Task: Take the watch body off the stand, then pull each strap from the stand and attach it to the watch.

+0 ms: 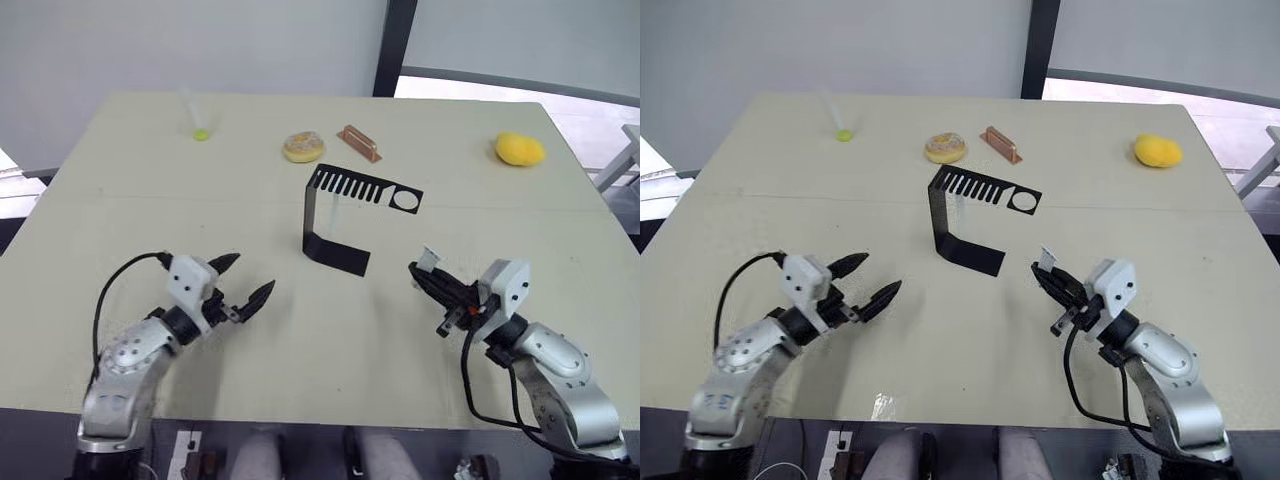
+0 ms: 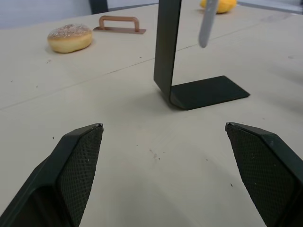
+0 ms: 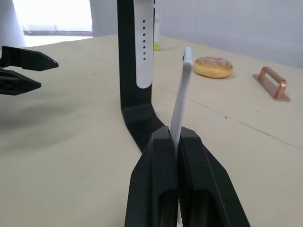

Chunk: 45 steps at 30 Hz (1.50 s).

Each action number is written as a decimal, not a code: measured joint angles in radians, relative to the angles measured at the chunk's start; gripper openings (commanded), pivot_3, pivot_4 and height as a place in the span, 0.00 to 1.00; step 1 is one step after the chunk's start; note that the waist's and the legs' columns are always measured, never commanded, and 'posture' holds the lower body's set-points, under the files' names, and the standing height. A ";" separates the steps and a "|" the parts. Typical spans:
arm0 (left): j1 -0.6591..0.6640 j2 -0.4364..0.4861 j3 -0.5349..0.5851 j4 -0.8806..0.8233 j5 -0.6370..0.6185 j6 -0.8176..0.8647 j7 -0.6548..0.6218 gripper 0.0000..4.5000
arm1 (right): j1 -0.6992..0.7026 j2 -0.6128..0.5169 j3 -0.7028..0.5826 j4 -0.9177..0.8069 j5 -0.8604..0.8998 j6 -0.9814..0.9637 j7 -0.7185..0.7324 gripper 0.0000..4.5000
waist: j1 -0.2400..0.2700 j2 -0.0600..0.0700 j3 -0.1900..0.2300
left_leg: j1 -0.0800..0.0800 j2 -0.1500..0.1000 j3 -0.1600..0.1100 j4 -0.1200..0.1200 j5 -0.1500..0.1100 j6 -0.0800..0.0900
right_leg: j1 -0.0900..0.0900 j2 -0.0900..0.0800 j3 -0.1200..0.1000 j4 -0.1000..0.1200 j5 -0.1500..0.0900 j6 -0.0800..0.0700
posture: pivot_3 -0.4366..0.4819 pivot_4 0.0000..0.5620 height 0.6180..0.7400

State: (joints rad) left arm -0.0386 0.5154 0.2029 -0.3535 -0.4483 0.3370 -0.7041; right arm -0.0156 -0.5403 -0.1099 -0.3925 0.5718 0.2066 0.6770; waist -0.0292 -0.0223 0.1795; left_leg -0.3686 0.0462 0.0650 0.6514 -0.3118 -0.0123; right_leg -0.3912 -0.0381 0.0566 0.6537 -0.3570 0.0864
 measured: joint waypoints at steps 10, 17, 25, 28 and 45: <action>-0.230 0.165 0.070 0.098 -0.421 0.342 -0.237 0.99 | -0.107 -0.035 -0.012 -0.013 0.360 0.351 0.052 0.00 | -0.002 0.000 0.000 | -0.002 0.000 -0.002 0.001 -0.001 0.001 | -0.001 -0.001 -0.001 0.001 0.000 0.000 | 0.48 0.27 1.00; -0.384 0.160 0.024 0.131 -0.633 0.628 -0.172 0.99 | -0.240 0.017 0.065 -0.058 0.551 0.532 0.037 0.00 | -0.012 0.000 0.000 | -0.001 0.000 -0.003 0.000 0.000 0.000 | -0.002 0.000 -0.002 0.002 0.000 0.000 | 0.48 0.27 1.00; -0.445 0.077 -0.031 0.133 -0.673 0.704 -0.140 0.99 | -0.322 0.082 0.112 -0.058 0.600 0.607 0.017 0.00 | -0.011 0.000 0.000 | -0.002 0.000 -0.004 0.001 0.000 0.000 | -0.002 -0.001 -0.002 0.001 0.000 0.000 | 0.48 0.27 1.00; -0.461 0.021 -0.034 0.134 -0.697 0.712 -0.110 0.99 | -0.323 0.091 0.122 -0.056 0.603 0.627 0.015 0.00 | -0.009 0.000 0.000 | -0.003 0.000 -0.004 0.001 0.000 0.000 | -0.002 -0.001 -0.002 0.001 0.000 0.000 | 0.48 0.27 1.00; -0.458 -0.074 -0.065 0.124 -0.774 0.745 -0.048 0.61 | -0.323 0.143 0.145 -0.057 0.603 0.648 -0.018 0.00 | -0.010 0.000 0.000 | -0.003 0.000 -0.003 0.001 0.002 -0.003 | -0.002 0.000 -0.002 0.001 0.000 0.000 | 0.48 0.27 1.00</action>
State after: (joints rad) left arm -0.4963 0.4417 0.1380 -0.2294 -1.2218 1.0816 -0.7519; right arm -0.3385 -0.3975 0.0354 -0.4495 1.1748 0.8550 0.6595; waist -0.0391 -0.0222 0.1796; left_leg -0.3713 0.0461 0.0616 0.6527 -0.3099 -0.0152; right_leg -0.3932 -0.0383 0.0547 0.6547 -0.3571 0.0865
